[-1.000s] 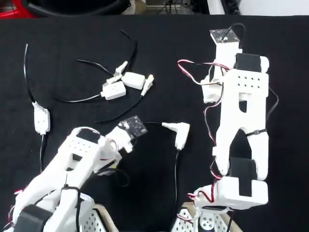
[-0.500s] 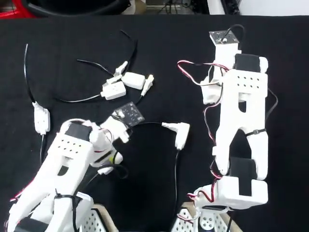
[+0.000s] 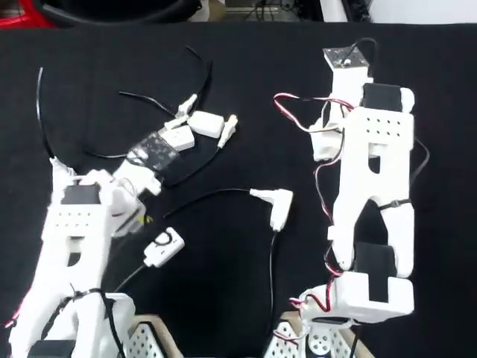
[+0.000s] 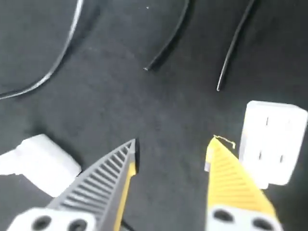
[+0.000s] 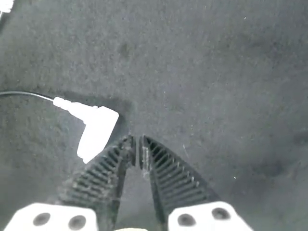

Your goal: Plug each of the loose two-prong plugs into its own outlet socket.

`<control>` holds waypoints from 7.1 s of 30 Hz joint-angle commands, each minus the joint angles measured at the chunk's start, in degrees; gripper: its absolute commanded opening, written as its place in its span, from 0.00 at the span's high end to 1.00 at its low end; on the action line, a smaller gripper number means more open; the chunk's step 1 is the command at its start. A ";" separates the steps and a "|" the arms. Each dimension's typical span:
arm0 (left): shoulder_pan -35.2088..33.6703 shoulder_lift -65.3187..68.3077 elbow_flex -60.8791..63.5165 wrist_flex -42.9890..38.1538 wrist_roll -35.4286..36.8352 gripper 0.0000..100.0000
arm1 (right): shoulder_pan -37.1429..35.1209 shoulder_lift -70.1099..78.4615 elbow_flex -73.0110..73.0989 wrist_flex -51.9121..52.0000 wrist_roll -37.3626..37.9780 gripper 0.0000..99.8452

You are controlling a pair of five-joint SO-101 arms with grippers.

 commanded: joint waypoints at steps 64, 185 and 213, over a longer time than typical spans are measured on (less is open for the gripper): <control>-14.46 -62.07 47.60 -11.25 20.48 0.77 | -27.16 24.66 -19.30 -15.12 -11.52 0.99; -13.32 -62.07 48.40 -12.22 18.55 0.76 | -29.45 12.44 10.15 -19.60 27.25 0.82; -13.32 -62.07 48.40 -12.22 18.55 0.76 | -34.81 17.10 6.20 -25.14 -66.46 0.82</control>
